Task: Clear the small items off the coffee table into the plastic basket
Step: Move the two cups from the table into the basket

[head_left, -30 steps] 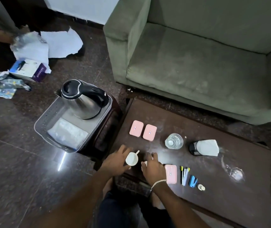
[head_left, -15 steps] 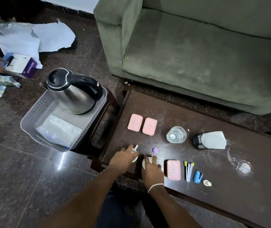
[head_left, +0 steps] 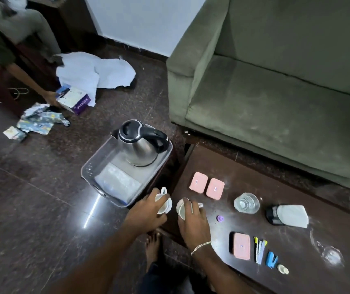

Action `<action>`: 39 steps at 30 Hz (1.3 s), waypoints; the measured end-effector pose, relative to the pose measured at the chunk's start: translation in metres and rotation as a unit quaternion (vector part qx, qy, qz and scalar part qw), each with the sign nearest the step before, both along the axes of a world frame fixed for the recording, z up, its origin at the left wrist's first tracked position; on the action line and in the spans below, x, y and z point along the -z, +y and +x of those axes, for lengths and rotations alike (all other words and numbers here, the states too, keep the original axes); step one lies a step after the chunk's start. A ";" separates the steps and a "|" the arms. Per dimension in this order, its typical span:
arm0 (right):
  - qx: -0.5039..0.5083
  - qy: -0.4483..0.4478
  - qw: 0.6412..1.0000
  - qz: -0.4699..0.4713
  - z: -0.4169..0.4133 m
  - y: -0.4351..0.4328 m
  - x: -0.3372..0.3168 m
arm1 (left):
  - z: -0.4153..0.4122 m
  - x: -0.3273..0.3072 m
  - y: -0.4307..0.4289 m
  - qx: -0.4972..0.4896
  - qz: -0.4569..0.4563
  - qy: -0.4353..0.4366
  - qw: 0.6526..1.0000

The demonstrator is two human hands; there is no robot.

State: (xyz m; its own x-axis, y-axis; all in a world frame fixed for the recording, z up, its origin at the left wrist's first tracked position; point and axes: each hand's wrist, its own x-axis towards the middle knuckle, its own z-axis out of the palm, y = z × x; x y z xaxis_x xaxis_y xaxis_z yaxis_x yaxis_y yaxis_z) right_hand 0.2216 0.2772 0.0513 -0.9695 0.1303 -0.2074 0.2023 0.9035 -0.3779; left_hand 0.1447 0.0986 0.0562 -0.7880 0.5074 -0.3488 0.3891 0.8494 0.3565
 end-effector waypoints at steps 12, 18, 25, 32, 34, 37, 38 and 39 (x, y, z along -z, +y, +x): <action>-0.097 0.055 0.994 -0.002 -0.123 -0.102 -0.039 | -0.126 -0.039 -0.123 -0.109 -0.024 0.048 0.993; -0.083 -0.014 0.996 0.031 -0.163 -0.130 -0.004 | -0.187 -0.005 -0.143 -0.087 -0.032 0.015 0.996; -0.041 -0.061 0.996 0.056 -0.181 -0.142 0.017 | -0.220 0.016 -0.153 -0.062 -0.046 0.017 0.997; -0.041 -0.063 0.991 0.110 -0.181 -0.142 0.024 | -0.234 0.022 -0.154 -0.016 -0.070 0.058 0.996; -0.045 -0.061 0.990 0.121 -0.179 -0.144 0.027 | -0.235 0.023 -0.154 -0.003 -0.080 0.066 0.995; -0.041 -0.050 0.988 0.137 -0.175 -0.143 0.029 | -0.238 0.027 -0.154 0.005 -0.080 0.080 0.993; -0.038 -0.045 0.989 0.138 -0.175 -0.142 0.030 | -0.238 0.028 -0.153 0.005 -0.079 0.085 0.993; -0.037 -0.039 0.989 0.138 -0.174 -0.142 0.031 | -0.238 0.030 -0.153 0.005 -0.081 0.089 0.993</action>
State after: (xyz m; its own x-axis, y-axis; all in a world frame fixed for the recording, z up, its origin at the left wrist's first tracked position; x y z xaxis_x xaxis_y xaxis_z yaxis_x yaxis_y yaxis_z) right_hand 0.0471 0.1354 0.0206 -0.9611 0.1225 -0.2476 0.1511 0.9834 -0.1001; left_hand -0.0934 -0.0546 0.0266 -0.8400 0.4637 -0.2818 0.4418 0.8860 0.1409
